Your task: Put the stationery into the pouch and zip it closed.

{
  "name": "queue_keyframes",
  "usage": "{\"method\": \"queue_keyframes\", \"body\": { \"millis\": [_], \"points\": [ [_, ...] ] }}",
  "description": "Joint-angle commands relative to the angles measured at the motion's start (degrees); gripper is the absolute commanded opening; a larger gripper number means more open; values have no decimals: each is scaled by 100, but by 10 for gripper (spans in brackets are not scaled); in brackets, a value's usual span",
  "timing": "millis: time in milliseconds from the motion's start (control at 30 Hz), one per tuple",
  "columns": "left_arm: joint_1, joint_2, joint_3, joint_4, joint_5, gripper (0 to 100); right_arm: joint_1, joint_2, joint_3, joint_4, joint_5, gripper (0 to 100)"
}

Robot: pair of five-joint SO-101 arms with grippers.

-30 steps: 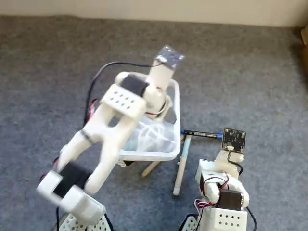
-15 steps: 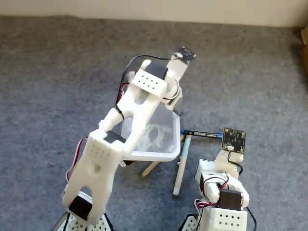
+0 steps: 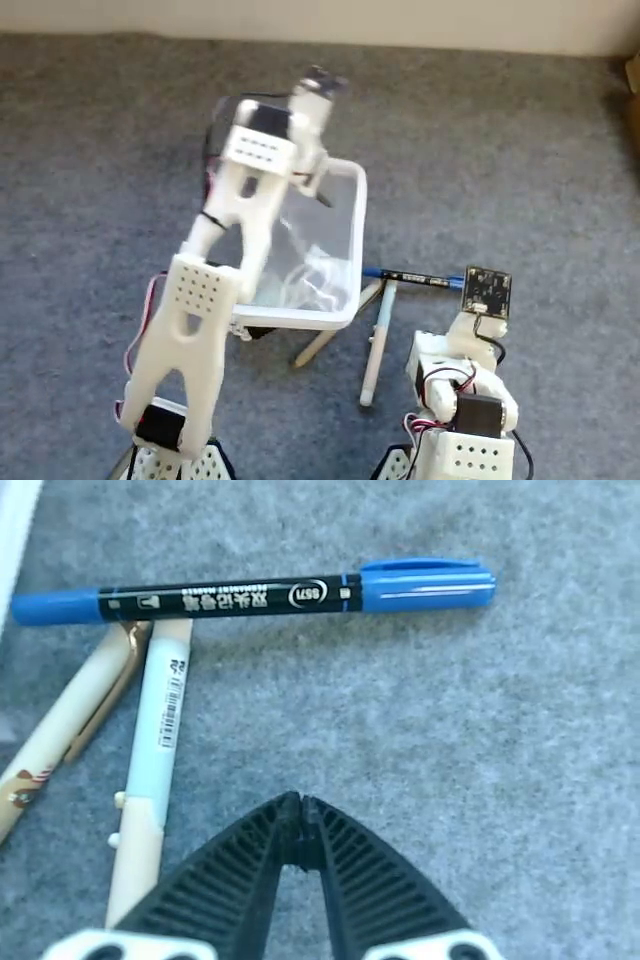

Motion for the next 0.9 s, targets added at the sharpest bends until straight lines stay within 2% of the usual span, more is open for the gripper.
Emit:
{"method": "queue_keyframes", "body": {
  "millis": [0, 133, 233, 333, 633, 867],
  "points": [
    [-382, -136, -330, 44, -44, 296, 48, -13, 752, 13, -44, 5],
    [-664, -163, -497, 97, -545, 244, 48, -13, 752, 13, -44, 5],
    [-611, -189, -963, 466, -651, 227, 48, -13, 752, 13, -44, 5],
    [-268, -286, -1525, 791, -633, 224, 48, -13, 752, -4, -44, 5],
    [1165, -330, -1604, 782, -440, 223, 48, -13, 752, -4, -44, 5],
    [1499, 400, -1631, 281, -484, 229, 48, -13, 752, -4, -44, 5]
  ]
}}
